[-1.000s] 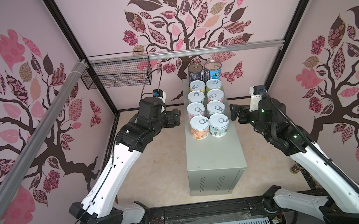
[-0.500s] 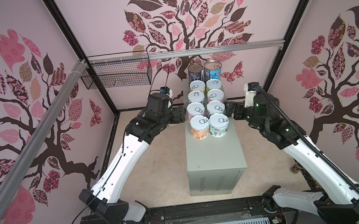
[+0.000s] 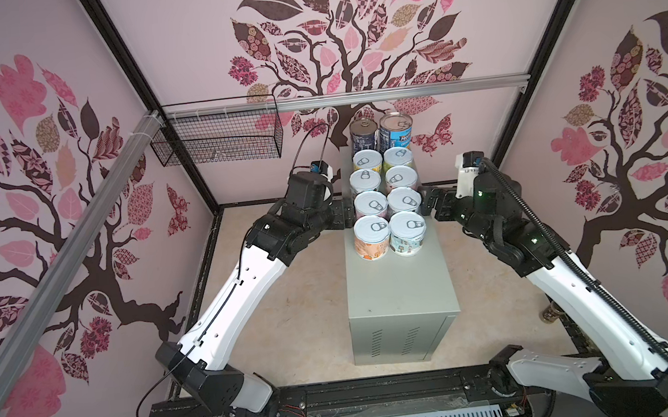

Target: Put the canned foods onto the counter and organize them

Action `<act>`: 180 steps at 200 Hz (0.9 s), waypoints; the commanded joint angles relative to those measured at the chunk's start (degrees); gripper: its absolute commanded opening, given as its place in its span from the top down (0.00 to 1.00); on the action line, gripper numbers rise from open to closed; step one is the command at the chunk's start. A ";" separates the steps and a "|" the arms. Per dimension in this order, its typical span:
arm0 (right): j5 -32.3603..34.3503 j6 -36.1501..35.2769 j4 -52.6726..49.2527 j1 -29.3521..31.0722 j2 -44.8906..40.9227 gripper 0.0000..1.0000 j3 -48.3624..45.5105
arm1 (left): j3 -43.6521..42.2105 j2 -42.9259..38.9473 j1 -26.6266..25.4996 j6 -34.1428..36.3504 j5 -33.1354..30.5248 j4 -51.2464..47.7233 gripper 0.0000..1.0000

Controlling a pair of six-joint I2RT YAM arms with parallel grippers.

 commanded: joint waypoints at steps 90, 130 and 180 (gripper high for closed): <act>-8.84 1.70 -4.36 -8.52 2.60 0.00 7.22 | 7.50 0.21 7.83 -1.19 3.22 -2.69 0.19; -14.22 3.26 -4.59 -12.91 5.66 0.00 9.34 | 9.82 3.60 9.62 -1.81 4.24 -2.14 0.19; -15.34 2.67 -5.17 -13.64 9.35 0.00 11.77 | 13.18 7.99 9.71 -2.25 5.11 -1.20 0.20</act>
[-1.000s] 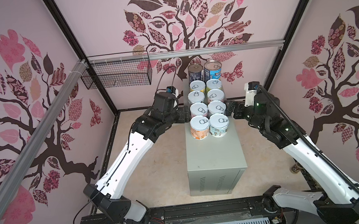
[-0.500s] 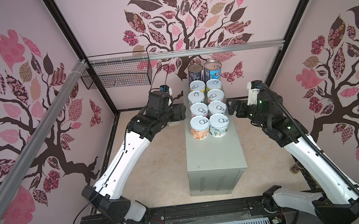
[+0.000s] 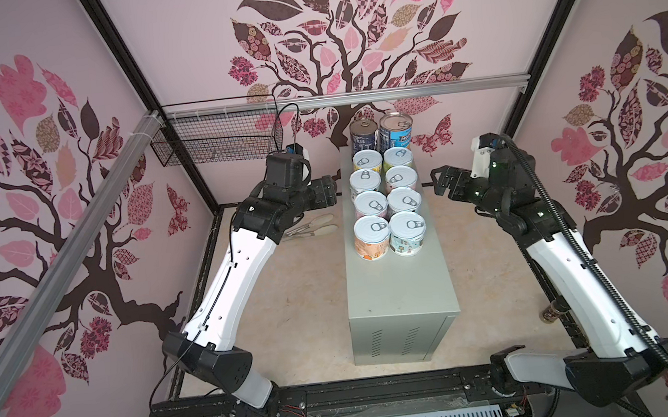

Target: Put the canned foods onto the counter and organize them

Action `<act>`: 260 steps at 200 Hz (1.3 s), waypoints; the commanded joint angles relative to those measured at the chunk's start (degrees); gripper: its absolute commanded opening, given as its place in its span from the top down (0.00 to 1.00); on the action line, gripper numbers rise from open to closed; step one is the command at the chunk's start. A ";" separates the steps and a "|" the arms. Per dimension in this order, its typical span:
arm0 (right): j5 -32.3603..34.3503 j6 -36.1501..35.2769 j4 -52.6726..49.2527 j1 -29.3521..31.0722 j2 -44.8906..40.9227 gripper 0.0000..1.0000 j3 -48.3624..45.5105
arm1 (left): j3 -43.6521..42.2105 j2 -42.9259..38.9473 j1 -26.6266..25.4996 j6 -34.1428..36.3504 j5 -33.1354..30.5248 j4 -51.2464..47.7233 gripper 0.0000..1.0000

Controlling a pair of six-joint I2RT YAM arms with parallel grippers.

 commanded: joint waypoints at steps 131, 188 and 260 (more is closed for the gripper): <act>-8.81 0.08 -0.79 -0.25 8.43 0.00 6.15 | 11.01 8.04 -5.16 1.80 -1.09 -1.25 0.21; -8.56 -0.29 -1.59 -0.25 9.32 0.00 7.47 | 10.93 7.79 -3.60 0.65 -0.75 -1.24 0.21; -8.61 0.81 -3.58 -5.04 13.64 0.00 14.00 | 18.60 12.09 2.17 -1.79 4.35 -2.83 0.21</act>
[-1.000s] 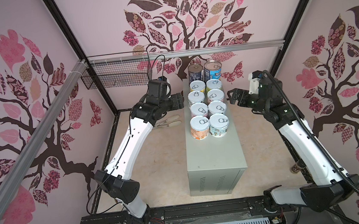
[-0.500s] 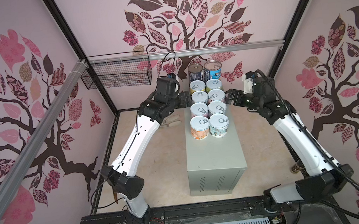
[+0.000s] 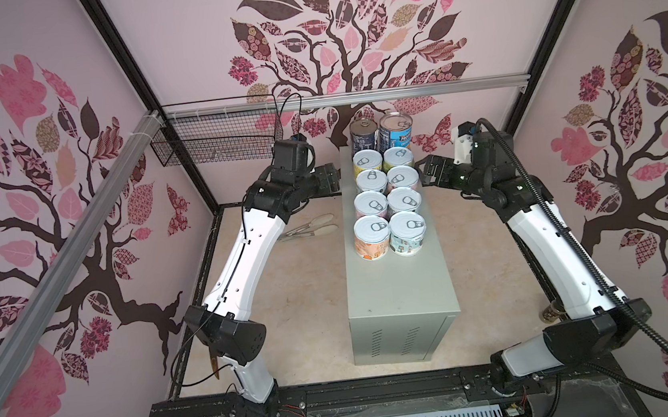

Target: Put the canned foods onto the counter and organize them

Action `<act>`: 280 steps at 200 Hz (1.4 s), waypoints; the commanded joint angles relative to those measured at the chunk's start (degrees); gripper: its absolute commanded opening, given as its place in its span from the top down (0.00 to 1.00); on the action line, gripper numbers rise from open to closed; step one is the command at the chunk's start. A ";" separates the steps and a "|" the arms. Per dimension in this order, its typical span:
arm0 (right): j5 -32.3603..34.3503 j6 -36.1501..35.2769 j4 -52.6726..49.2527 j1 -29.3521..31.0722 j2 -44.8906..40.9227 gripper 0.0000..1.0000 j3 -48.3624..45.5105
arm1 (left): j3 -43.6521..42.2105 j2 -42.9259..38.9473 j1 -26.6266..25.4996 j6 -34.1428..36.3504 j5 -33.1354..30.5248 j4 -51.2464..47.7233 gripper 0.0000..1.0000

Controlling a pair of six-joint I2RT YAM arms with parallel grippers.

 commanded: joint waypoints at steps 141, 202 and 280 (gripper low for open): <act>-8.36 -1.31 -2.72 -3.22 12.49 0.00 11.26 | 15.99 13.81 -0.79 -1.45 4.88 -1.42 0.21; -9.38 -1.53 -2.56 -1.88 13.82 0.00 11.67 | 16.42 15.05 -2.53 -1.70 4.24 -0.95 0.21; -7.58 -0.76 -4.37 -4.73 13.07 0.00 13.41 | 14.74 12.49 0.24 -2.93 3.03 -0.57 0.21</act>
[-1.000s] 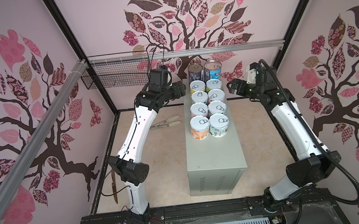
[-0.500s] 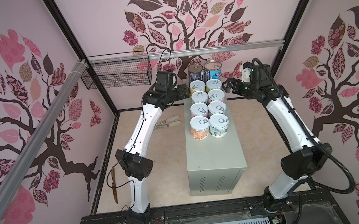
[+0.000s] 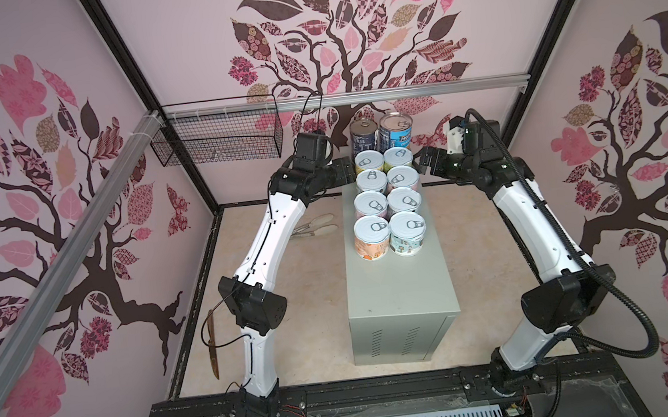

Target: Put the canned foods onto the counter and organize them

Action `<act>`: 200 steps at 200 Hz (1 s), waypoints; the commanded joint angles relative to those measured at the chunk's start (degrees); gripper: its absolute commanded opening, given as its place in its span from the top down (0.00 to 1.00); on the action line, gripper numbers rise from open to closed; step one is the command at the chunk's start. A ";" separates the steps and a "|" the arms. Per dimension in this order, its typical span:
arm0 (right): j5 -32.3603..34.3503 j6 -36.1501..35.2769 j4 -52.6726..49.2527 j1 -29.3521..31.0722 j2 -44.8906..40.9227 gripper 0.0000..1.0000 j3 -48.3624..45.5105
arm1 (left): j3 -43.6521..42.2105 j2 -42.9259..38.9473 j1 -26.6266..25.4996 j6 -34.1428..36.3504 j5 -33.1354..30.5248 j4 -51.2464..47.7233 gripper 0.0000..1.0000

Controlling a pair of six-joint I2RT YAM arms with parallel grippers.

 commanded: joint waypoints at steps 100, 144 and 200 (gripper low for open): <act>-1.75 4.68 -2.62 -8.10 8.43 0.00 14.71 | 8.08 4.49 6.25 -4.35 3.35 5.51 0.21; -4.15 5.66 -3.92 -8.39 15.10 0.00 23.31 | 11.53 8.28 7.33 -3.71 5.24 9.87 0.19; -8.35 4.85 -2.56 -7.74 19.08 0.00 25.23 | 13.26 11.65 8.10 -6.23 7.31 14.29 0.19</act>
